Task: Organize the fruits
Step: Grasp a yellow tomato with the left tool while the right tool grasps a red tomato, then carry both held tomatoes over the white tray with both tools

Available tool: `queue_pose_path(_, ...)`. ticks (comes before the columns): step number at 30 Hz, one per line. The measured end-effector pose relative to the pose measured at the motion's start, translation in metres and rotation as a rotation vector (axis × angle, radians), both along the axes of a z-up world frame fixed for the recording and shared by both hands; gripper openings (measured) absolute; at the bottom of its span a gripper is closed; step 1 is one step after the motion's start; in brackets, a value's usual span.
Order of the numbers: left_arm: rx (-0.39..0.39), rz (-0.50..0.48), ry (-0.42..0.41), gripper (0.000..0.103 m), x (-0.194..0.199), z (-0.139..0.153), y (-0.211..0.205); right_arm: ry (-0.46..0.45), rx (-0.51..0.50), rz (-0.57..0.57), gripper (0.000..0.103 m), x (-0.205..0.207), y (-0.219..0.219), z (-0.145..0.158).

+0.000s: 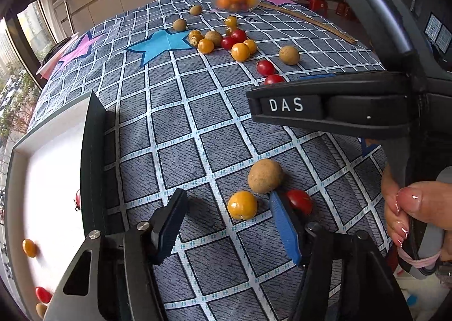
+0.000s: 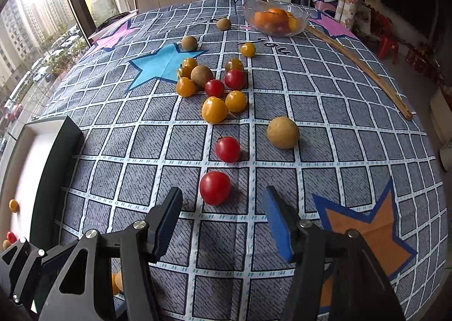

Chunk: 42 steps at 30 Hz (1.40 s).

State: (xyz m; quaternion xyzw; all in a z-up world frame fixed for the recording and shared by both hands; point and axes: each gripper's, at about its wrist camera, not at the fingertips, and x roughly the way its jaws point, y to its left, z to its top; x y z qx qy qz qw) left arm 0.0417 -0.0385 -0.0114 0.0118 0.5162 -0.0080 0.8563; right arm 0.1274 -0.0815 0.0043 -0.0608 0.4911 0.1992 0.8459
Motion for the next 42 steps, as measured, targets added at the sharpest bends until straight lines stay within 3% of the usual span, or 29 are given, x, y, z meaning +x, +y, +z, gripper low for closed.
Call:
queue_pose_path(4,-0.012,-0.020,-0.006,0.046,-0.001,0.001,-0.004,-0.016,-0.019,-0.002,0.053,0.001,0.002,0.000)
queue_pose_path(5,-0.013,-0.026,-0.009,0.037,-0.002,0.002,-0.006,-0.021,-0.022,-0.004,0.048,0.001,0.003,0.000)
queue_pose_path(9,-0.022,-0.038,-0.016,0.021,-0.004,0.003,-0.010,-0.013,0.009,-0.003,0.025,0.003,-0.002,0.001)
queue_pose_path(14,-0.062,-0.011,-0.012,0.021,-0.010,0.006,-0.003,0.035,0.095,-0.008,0.024,-0.001,-0.018,0.001)
queue_pose_path(27,-0.072,0.034,-0.078,0.021,-0.045,0.034,0.019,0.079,0.171,0.002,0.023,-0.041,-0.042,0.012)
queue_pose_path(42,-0.068,0.194,-0.153,0.021,-0.096,0.054,0.086,0.061,0.195,0.107,0.023,-0.085,-0.002,0.048)
